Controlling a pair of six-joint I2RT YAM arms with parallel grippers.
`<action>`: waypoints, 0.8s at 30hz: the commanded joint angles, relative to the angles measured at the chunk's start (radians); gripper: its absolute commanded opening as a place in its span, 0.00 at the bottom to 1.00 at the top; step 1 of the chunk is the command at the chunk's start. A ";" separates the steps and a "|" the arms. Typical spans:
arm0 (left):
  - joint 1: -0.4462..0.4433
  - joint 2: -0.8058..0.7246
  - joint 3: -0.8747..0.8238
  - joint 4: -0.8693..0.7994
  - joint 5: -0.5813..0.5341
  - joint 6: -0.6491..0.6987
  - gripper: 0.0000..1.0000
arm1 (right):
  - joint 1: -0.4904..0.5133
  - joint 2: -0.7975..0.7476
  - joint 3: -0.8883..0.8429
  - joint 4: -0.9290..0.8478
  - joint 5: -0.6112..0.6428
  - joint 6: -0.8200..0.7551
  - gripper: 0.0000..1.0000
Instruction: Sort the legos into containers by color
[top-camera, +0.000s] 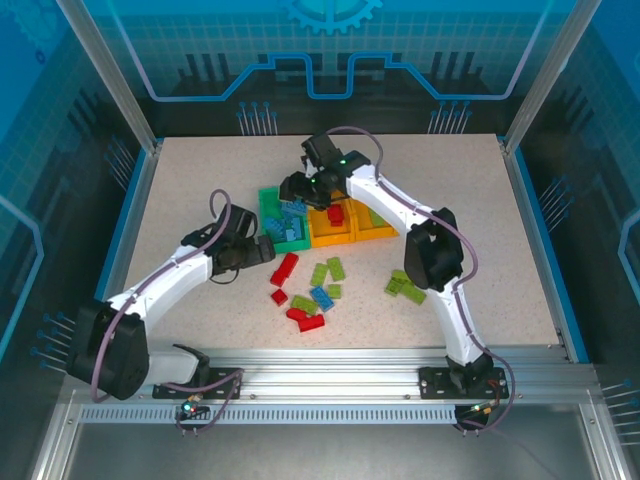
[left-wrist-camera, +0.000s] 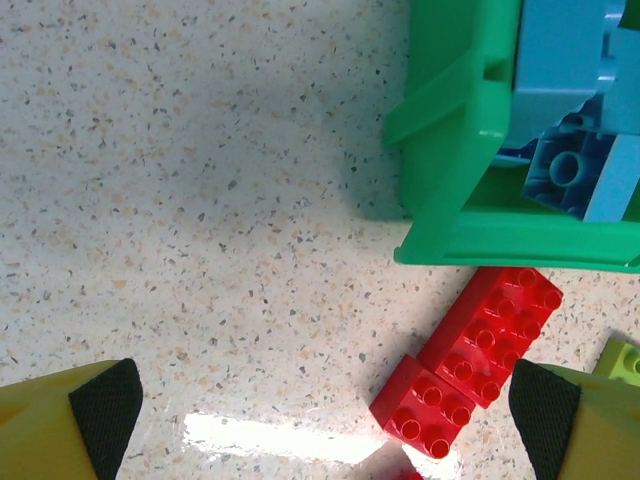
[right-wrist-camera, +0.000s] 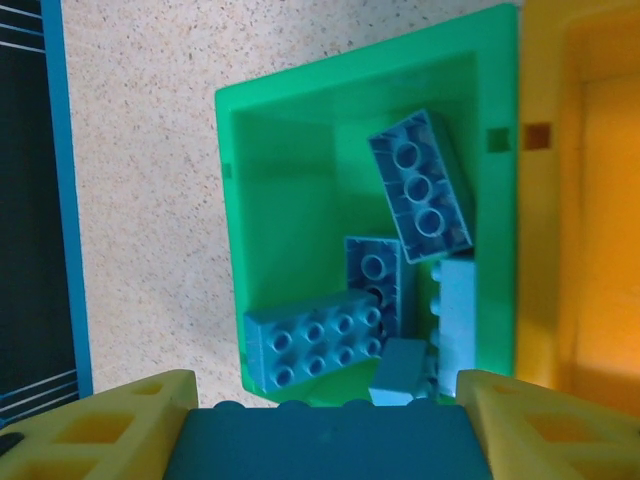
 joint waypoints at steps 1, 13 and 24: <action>0.009 -0.035 -0.034 -0.008 0.032 -0.025 0.99 | 0.012 0.065 0.099 -0.051 -0.020 0.040 0.64; -0.012 -0.066 -0.065 0.013 0.066 -0.014 0.99 | 0.015 0.087 0.136 -0.012 -0.047 0.058 0.91; -0.306 -0.019 -0.008 0.112 0.287 0.470 0.99 | -0.021 -0.224 -0.182 0.050 0.029 -0.041 0.95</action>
